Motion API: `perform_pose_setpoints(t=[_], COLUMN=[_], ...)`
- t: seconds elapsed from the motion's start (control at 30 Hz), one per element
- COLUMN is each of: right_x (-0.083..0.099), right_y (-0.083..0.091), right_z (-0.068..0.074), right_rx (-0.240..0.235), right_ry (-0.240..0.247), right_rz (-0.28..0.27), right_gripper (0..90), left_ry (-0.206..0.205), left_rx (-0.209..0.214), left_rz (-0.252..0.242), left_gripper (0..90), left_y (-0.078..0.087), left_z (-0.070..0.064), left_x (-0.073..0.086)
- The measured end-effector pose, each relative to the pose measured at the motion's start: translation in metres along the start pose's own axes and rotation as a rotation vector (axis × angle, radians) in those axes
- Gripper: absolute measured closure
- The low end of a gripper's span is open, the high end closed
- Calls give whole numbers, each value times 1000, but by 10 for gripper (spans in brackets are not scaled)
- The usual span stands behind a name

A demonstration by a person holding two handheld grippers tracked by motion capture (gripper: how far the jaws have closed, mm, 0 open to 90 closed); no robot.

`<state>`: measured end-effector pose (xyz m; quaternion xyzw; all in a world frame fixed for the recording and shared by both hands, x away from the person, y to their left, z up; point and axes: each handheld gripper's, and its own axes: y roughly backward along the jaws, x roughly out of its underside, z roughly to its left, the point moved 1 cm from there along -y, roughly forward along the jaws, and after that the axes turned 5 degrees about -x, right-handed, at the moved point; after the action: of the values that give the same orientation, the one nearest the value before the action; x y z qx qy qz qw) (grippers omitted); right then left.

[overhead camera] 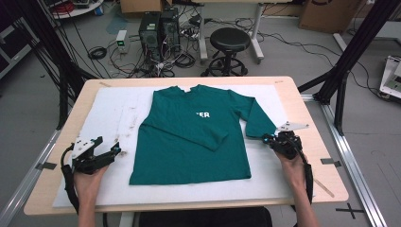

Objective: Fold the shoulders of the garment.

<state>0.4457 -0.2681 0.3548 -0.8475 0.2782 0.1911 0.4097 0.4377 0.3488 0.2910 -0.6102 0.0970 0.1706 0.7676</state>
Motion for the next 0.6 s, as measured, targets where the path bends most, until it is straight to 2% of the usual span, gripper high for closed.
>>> perform_pose_setpoints(t=[0.13,0.27,0.47,0.6], right_x=[-13,-25,-40,-51], right_y=[12,15,11,4], right_z=[5,13,30,45], right_rx=[-30,-52,-100,-120], right_ry=[-15,-13,-4,10], right_rz=[-67,-101,-130,-121], right_gripper=[870,871,871,871], left_ry=[-3,-2,-1,-1], left_rx=[-1,0,1,2], left_rz=[0,1,1,1], left_gripper=[274,274,274,274], left_y=[0,0,0,0], left_z=[0,0,0,0], left_x=[0,0,0,0])
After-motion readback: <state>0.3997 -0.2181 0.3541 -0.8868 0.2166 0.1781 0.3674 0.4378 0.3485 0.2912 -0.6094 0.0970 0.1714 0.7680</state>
